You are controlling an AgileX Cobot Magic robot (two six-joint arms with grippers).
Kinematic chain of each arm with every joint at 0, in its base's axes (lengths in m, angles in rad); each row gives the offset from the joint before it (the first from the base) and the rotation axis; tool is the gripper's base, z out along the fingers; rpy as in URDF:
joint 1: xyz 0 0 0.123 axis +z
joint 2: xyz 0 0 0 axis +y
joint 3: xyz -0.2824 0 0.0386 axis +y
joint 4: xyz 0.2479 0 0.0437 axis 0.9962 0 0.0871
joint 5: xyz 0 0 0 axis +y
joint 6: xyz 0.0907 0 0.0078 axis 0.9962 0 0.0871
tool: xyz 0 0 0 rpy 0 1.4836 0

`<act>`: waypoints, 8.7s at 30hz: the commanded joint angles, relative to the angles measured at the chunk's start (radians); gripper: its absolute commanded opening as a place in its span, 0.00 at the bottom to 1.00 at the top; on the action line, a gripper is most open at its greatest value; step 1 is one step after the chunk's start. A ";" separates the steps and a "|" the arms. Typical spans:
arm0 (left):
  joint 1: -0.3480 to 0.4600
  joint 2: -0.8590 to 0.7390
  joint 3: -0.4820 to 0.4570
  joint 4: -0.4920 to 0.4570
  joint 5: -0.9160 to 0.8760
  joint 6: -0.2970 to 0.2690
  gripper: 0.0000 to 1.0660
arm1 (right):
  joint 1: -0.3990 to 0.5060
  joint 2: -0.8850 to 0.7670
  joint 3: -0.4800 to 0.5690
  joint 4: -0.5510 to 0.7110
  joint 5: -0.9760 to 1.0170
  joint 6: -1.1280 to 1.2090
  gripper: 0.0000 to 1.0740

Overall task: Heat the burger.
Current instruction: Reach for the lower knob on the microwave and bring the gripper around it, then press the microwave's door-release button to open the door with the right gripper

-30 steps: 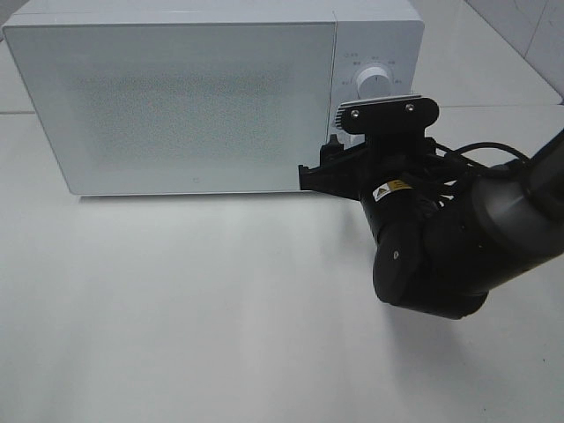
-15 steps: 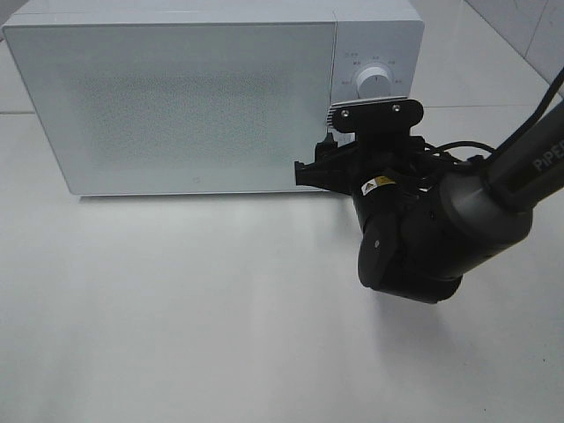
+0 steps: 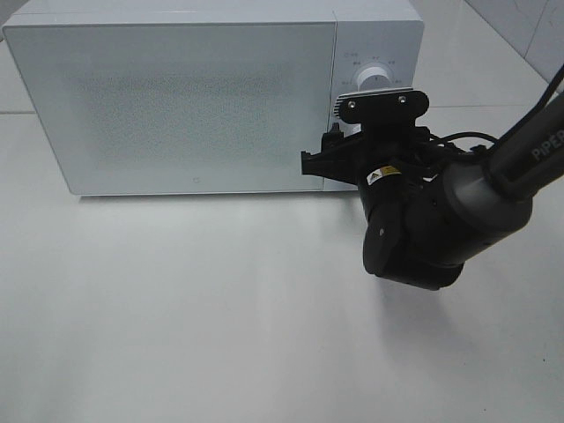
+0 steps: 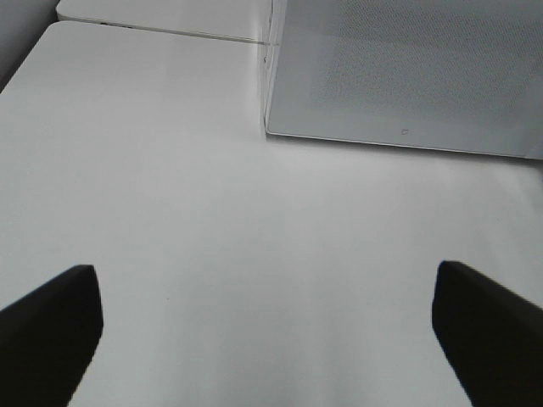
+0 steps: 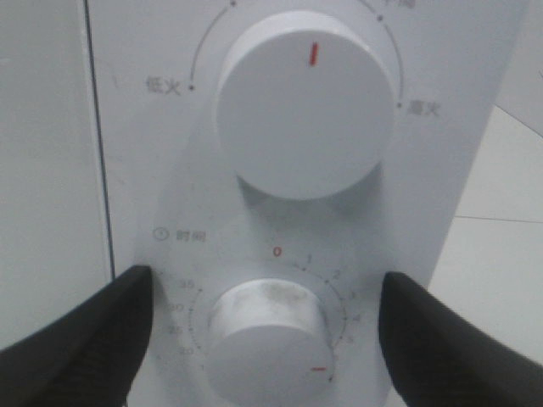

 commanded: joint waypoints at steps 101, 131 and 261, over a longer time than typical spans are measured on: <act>0.002 -0.017 0.000 -0.005 0.000 -0.007 0.92 | -0.004 0.012 -0.026 -0.235 -0.109 1.759 0.20; 0.002 -0.017 0.000 -0.005 0.000 -0.007 0.92 | -0.004 -0.003 0.015 -0.146 -0.040 1.646 0.67; 0.002 -0.017 0.000 -0.008 0.000 -0.007 0.92 | -0.596 -2.136 0.341 -0.801 2.175 0.404 0.67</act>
